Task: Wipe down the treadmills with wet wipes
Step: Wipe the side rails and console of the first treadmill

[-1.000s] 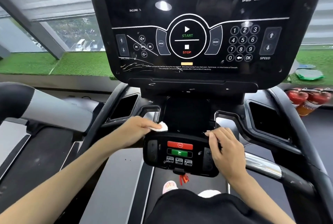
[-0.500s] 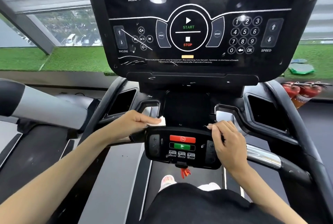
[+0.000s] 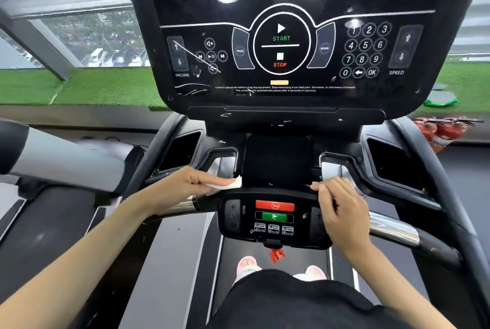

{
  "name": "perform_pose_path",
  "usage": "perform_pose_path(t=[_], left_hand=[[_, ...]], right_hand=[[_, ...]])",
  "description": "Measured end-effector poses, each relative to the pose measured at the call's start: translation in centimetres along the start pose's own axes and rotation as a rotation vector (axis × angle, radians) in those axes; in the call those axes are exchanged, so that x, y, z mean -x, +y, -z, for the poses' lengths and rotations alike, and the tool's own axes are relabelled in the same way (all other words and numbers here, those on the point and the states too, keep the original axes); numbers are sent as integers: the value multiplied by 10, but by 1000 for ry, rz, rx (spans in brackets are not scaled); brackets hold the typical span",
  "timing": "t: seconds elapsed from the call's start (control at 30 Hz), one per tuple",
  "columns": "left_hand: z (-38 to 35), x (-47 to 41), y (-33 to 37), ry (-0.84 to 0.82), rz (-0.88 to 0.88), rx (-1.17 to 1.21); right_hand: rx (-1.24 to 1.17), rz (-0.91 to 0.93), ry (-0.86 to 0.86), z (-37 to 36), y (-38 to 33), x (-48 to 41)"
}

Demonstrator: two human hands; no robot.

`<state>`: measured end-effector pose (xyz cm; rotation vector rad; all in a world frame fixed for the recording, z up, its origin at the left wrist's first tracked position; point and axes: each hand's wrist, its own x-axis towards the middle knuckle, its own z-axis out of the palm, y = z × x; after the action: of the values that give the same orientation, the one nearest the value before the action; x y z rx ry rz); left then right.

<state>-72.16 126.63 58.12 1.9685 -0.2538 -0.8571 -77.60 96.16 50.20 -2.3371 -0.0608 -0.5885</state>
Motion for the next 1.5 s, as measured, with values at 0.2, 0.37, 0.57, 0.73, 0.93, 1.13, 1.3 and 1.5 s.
perform_pose_path(t=[0.2,0.37,0.57,0.73,0.93,1.13,1.3,1.5], left_hand=[[-19,-41,23,-71,-52,-209],[-14,-47,33,-153,-59,-330],[1,-44,23,-149,-63,-344],[-32,-75,46,-175,-159,-410],[10,-43,17,-153,-81,-368],[-39,-80,55,-204,-210,-473],[-14,-65,49,-265,-122,-419],[-34,-83,65,-318,-167,-384]], right_hand=[[-10,2,1,-1,0,0],[-16,8,13,0,0,0],[-14,-14,23,-1,-2,1],[-13,-9,12,1,-1,2],[2,-15,50,-2,-3,1],[-23,-17,29,-1,0,2],[-94,-24,13,1,0,1],[-155,-51,65,11,2,13]])
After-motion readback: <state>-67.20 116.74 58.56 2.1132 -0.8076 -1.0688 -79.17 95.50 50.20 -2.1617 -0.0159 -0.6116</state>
